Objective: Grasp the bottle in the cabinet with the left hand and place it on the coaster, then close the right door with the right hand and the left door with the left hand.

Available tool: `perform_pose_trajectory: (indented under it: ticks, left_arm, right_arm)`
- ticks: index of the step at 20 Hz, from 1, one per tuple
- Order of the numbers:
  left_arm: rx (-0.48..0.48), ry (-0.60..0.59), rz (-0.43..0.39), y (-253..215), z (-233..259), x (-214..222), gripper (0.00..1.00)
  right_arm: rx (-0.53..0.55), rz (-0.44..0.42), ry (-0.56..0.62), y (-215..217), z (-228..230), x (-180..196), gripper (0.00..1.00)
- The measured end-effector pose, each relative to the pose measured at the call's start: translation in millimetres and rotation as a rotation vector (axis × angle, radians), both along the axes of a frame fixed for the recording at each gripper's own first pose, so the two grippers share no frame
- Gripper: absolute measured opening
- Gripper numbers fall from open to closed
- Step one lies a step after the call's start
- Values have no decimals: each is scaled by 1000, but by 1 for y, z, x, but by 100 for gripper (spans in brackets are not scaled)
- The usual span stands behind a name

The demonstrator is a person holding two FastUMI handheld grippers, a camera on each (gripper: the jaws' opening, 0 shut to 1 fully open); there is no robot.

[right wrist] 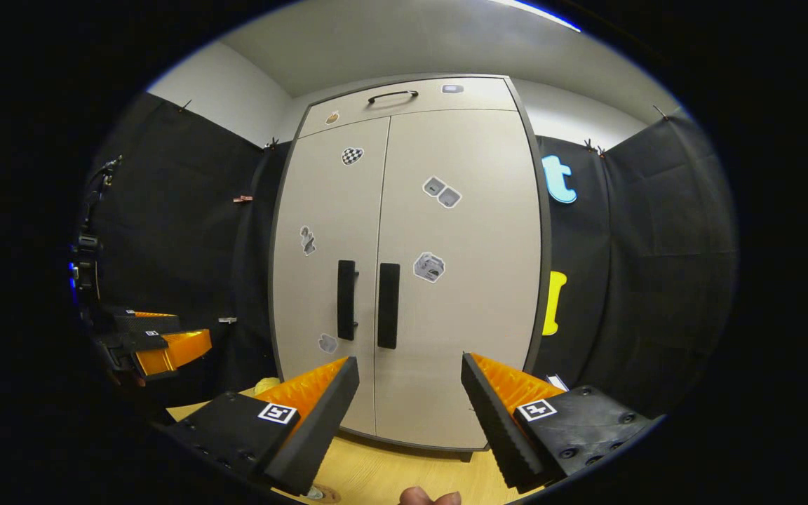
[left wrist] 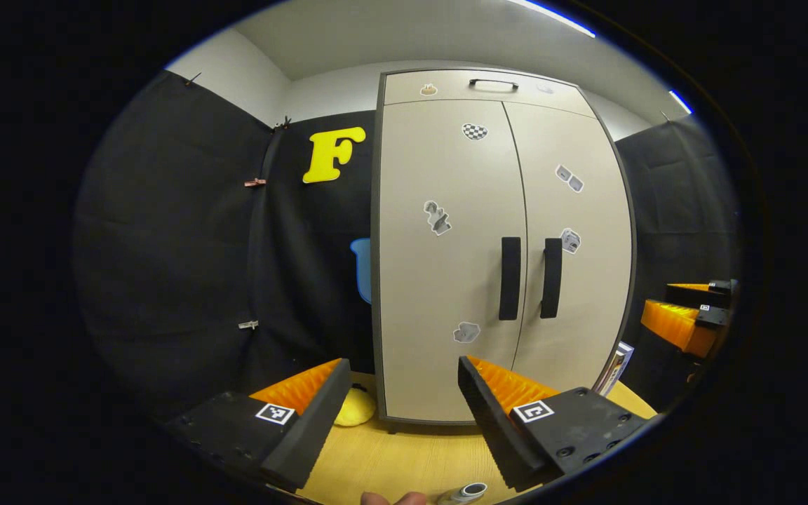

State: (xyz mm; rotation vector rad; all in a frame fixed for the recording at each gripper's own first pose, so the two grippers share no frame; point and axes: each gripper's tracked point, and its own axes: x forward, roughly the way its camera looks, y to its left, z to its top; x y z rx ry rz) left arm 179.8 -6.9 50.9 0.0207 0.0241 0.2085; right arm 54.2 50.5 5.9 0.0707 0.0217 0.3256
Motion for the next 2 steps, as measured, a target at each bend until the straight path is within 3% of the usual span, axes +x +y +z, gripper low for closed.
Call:
perform_pose_trajectory:
  ticks: [2]
  left_arm:
    - [1,0,11,1,-4,-2,97]
  right_arm:
    - [-1,14,-1,1,-3,-3,98]
